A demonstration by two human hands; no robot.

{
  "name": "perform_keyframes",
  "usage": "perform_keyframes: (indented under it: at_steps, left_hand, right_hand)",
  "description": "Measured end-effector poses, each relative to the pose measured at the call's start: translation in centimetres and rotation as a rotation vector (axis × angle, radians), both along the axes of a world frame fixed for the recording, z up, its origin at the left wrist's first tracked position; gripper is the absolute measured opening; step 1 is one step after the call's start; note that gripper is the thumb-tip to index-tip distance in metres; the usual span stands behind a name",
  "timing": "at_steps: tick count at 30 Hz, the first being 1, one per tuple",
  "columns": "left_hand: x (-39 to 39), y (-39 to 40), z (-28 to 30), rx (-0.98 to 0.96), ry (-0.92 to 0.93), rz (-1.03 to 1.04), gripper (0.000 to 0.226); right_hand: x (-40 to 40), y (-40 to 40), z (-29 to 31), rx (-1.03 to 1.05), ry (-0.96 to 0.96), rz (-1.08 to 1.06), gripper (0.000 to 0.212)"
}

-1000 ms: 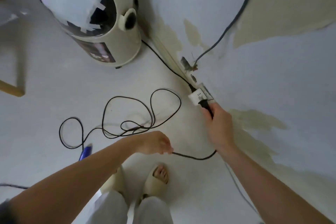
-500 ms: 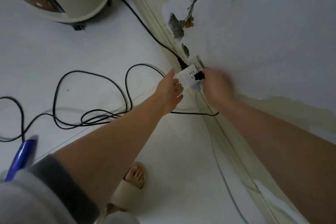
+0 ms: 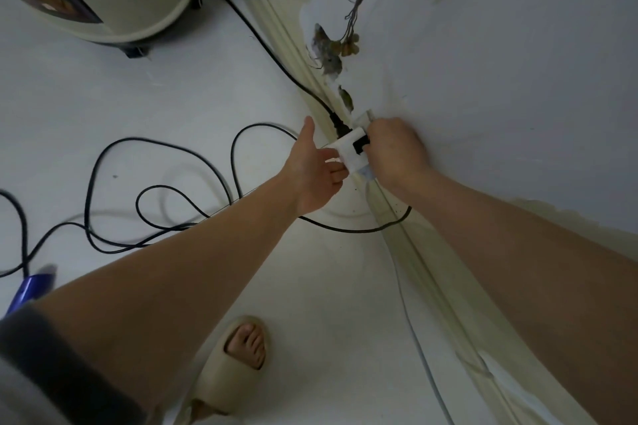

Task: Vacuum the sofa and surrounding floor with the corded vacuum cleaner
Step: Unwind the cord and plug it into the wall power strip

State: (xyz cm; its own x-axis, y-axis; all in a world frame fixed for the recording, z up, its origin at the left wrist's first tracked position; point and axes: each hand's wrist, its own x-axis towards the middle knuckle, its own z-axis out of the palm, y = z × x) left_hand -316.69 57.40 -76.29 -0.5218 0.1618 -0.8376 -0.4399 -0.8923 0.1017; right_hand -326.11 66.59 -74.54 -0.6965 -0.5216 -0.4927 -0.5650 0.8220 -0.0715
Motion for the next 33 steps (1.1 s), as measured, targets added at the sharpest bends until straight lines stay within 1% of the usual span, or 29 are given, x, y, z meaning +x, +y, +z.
perform_keyframes:
  at_steps: [4, 7, 10, 13, 16, 18, 19, 21, 23, 24, 25, 26, 27, 28, 29, 30, 32, 33]
  left_hand:
    - [0.0, -0.2, 0.0, 0.0, -0.002, -0.006, 0.088]
    - [0.2, -0.2, 0.1, -0.02, -0.002, -0.033, 0.084]
    - [0.3, -0.4, -0.3, -0.034, -0.034, -0.084, 0.079]
    - [0.4, -0.6, -0.9, -0.008, -0.029, -0.082, 0.079]
    - [0.4, -0.6, -0.6, 0.008, -0.013, -0.049, 0.078]
    - [0.3, -0.6, -0.6, 0.023, -0.022, -0.036, 0.078]
    - [0.3, -0.6, -0.6, 0.026, -0.028, -0.032, 0.078]
    - [0.2, -0.7, -0.6, 0.023, -0.03, -0.032, 0.078]
    - [0.2, -0.8, -0.7, 0.019, -0.026, -0.045, 0.077]
    - [0.2, -0.8, -0.7, 0.017, -0.027, -0.053, 0.076]
    - [0.1, -0.9, -0.8, 0.018, -0.028, -0.061, 0.076]
    - [0.2, -1.0, -0.9, 0.016, -0.023, -0.069, 0.076]
    - [0.1, -1.1, -1.0, 0.012, -0.018, -0.074, 0.077]
    - [0.1, -1.2, -1.1, 0.009, -0.017, -0.077, 0.077]
    - [0.2, -1.2, -1.1, 0.004, -0.022, -0.083, 0.077]
    - [0.1, -1.2, -1.0, 0.002, -0.026, -0.089, 0.077]
    - [0.1, -1.2, -0.9, 0.005, -0.02, -0.094, 0.076]
    - [0.2, -1.2, -1.0, 0.002, -0.012, -0.099, 0.075]
  right_hand:
    - [0.3, -0.6, 0.2, -0.001, 0.028, -0.003, 0.014]
    - [1.1, -0.6, 0.4, 0.037, -0.025, -0.007, 0.017]
    - [1.1, -1.1, 0.5, 0.03, -0.027, -0.058, 0.017]
    - [0.7, -1.7, 0.7, 0.063, -0.052, -0.044, 0.019]
    - [-0.1, -2.9, 0.9, 0.074, -0.074, -0.037, 0.008]
    - [-0.5, -3.5, 0.8, 0.072, -0.083, -0.05, 0.032]
    - [-0.6, -3.5, 0.8, 0.073, -0.095, -0.047, 0.032]
    - [-0.4, -2.8, 0.8, 0.096, -0.094, -0.026, 0.008]
    - [0.1, -1.9, 0.7, 0.078, -0.097, -0.023, 0.018]
    - [0.0, -1.9, 0.6, 0.065, -0.116, -0.053, 0.019]
    - [-0.2, -2.1, 0.4, 0.051, -0.121, -0.068, 0.016]
    - [-0.4, -2.6, 0.3, 0.08, -0.125, -0.072, 0.008]
    - [-0.6, -3.2, 0.3, 0.099, -0.107, -0.067, 0.006]
    - [-0.6, -3.5, 0.0, 0.1, -0.088, -0.071, 0.022]
    - [-0.5, -3.5, -0.3, 0.106, -0.085, -0.05, 0.032]
    - [-0.4, -3.2, -0.4, 0.1, -0.08, -0.032, 0.035]
    - [-0.3, -2.9, -0.4, 0.113, -0.093, -0.013, 0.031]
    - [-0.3, -2.9, -0.4, 0.107, -0.087, -0.01, 0.033]
